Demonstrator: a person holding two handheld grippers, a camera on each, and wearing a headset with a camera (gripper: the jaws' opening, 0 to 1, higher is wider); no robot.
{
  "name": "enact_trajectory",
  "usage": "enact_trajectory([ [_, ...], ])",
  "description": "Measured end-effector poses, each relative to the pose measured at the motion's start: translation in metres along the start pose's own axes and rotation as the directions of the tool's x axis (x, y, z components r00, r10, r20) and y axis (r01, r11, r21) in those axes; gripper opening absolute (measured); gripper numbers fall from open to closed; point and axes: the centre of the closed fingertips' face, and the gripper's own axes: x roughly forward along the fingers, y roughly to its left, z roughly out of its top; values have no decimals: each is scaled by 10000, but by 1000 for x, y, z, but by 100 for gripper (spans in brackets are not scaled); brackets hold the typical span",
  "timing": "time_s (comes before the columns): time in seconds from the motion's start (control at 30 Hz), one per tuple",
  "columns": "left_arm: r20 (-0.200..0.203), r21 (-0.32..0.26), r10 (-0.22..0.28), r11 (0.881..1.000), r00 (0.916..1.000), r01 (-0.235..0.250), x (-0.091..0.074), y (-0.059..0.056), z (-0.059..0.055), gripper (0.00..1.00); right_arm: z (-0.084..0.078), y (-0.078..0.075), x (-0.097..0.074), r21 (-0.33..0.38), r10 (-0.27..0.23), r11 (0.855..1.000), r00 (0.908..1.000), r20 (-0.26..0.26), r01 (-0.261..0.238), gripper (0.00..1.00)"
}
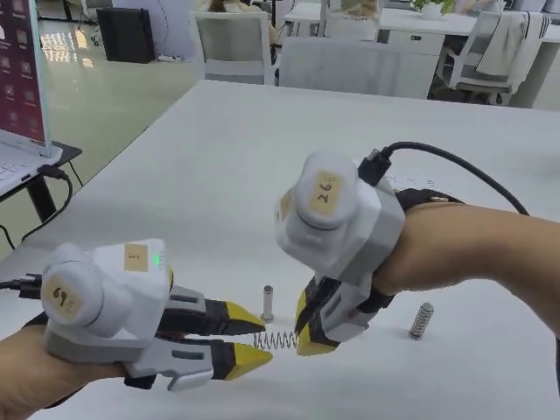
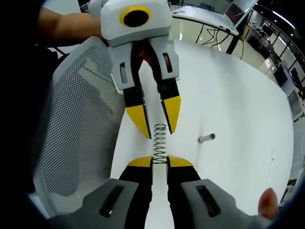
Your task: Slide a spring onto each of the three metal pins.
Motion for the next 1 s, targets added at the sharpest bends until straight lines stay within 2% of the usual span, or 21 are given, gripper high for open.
enact_trajectory([
  [0.47, -60, 324, -42, 9995, 10000, 44, 2, -2, -1, 4, 1, 1, -2, -158, 27, 9999, 10000, 53, -26, 8],
  [0.67, -40, 345, -143, 9993, 9999, 144, 2, -4, 1, 2, 0, -2, -4, -124, -70, 9999, 9999, 99, 71, 8],
  [1.0, 21, 343, -268, 9991, 9996, 267, 2, -8, 3, 2, 0, 2, -3, -48, 99, 9999, 9997, 244, -97, 11],
])
